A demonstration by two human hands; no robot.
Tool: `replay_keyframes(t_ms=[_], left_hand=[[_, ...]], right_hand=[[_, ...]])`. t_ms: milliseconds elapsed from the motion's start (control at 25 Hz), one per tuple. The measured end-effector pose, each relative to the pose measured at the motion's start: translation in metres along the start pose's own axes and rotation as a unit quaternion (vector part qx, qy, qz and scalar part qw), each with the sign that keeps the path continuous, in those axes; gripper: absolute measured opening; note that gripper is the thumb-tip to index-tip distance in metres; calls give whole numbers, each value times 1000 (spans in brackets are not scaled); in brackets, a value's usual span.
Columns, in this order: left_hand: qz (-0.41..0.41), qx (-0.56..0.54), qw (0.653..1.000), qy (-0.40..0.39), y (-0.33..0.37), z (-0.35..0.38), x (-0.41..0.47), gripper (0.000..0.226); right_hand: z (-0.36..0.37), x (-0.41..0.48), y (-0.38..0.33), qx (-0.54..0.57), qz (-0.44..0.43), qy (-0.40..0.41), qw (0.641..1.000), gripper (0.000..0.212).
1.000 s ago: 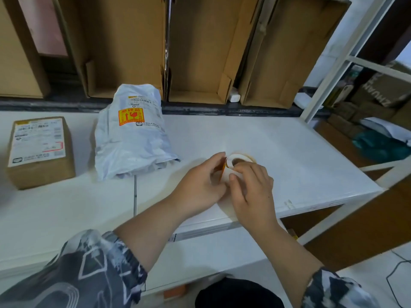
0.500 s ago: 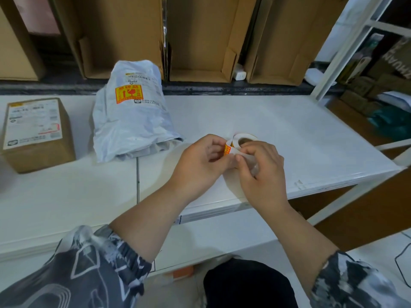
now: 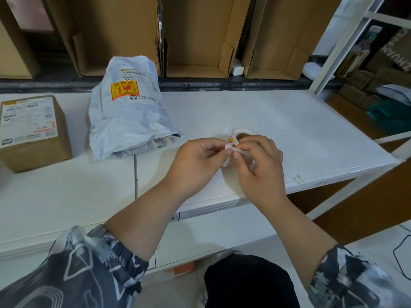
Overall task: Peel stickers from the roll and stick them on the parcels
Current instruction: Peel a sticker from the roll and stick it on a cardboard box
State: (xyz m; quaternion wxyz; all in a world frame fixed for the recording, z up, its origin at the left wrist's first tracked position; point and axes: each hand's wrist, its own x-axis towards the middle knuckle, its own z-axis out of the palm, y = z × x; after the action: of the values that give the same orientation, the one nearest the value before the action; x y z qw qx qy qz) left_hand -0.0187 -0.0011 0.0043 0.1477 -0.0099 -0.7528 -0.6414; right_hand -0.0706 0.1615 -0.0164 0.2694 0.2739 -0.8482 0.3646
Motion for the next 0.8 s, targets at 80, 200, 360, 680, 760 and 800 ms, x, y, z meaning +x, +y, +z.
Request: replay_keyframes(t_ms=[80, 200, 360, 680, 760, 800], left_hand=[[-8, -19, 1000, -6, 0, -2, 1, 15], [-28, -51, 998, -11, -1, -6, 5, 12], [-56, -88, 995, -7, -5, -9, 8, 9], [-43, -17, 995, 84, -8, -8, 0, 18], [-45, 5, 993, 109, -6, -11, -6, 16], [-50, 7, 992, 119, -5, -12, -9, 15]], right_hand=[[0, 0, 1, -7, -1, -1, 1000, 6], [1, 0, 2, -6, 0, -1, 1000, 8], [0, 0, 2, -3, 2, -2, 1000, 10], [-3, 1, 1, -9, 8, -20, 1000, 9], [-3, 0, 1, -4, 8, -24, 1000, 9], [-3, -1, 1, -1, 8, -25, 1000, 9]])
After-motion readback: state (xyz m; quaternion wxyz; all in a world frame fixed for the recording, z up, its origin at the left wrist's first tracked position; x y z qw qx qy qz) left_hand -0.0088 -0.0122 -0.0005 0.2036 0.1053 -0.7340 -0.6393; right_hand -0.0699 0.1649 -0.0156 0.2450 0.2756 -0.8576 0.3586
